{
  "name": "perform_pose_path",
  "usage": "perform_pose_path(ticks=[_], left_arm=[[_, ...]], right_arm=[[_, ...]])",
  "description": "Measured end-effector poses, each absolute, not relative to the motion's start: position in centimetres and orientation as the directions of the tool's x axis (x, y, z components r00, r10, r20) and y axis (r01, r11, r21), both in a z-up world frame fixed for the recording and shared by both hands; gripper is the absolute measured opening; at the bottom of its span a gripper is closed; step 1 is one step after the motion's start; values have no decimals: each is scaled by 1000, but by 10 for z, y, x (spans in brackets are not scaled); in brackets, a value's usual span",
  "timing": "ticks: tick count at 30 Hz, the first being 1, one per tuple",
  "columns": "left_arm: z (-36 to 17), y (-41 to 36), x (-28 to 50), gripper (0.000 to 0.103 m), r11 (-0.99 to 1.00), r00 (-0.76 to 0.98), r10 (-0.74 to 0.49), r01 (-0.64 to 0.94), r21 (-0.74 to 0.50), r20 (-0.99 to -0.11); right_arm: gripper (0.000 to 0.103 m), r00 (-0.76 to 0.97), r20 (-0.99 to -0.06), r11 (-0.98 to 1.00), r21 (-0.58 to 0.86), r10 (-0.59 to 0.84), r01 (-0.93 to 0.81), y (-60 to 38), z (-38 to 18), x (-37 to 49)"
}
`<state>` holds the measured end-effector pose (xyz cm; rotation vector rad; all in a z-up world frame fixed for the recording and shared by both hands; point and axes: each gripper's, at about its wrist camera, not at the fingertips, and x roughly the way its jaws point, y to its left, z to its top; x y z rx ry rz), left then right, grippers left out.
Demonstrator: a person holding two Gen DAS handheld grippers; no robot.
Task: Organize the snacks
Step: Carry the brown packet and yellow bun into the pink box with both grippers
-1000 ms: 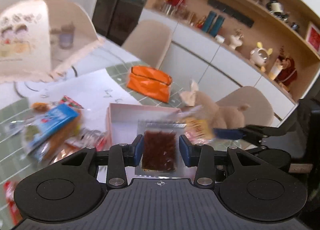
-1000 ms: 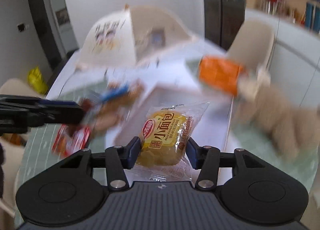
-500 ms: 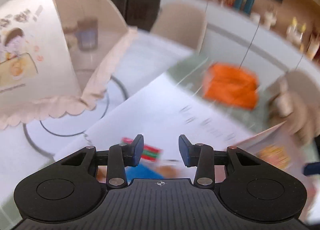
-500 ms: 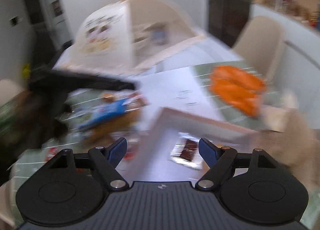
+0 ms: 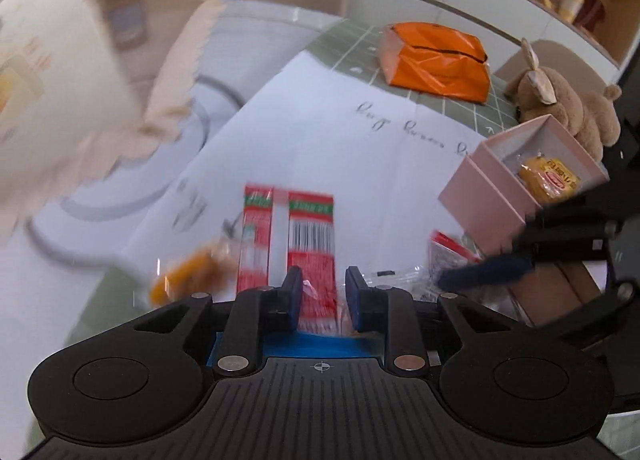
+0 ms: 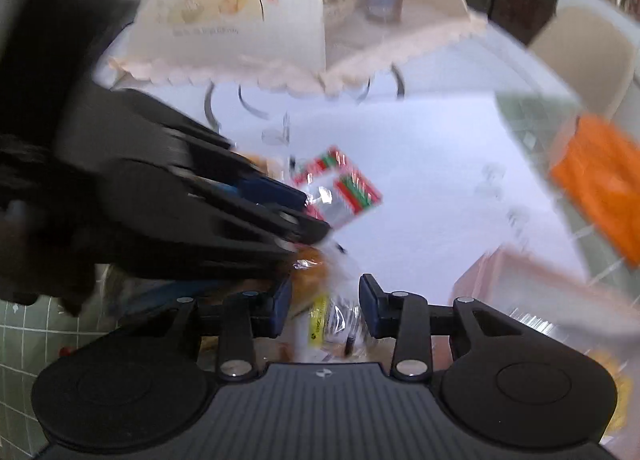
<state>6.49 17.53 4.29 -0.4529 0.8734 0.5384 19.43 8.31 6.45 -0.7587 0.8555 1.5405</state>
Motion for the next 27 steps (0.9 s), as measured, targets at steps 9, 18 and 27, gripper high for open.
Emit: perform_pose_path(ticks=[9,18,27], left_arm=[[77,157,38,28,747,618,236,-609,-267,-750],[35,221,100,27,675,498,428,-731,-99,-754],[30,154,88,28,794,561,278,-591,-142,-780]], right_arm=[[37,-314,-827,-192,252,465,-948,-34,71,179],[43,-54,-780,245,261,623,-934,-132,108,274],[64,477,-684,634,-28,551,-773,-124,78,362]])
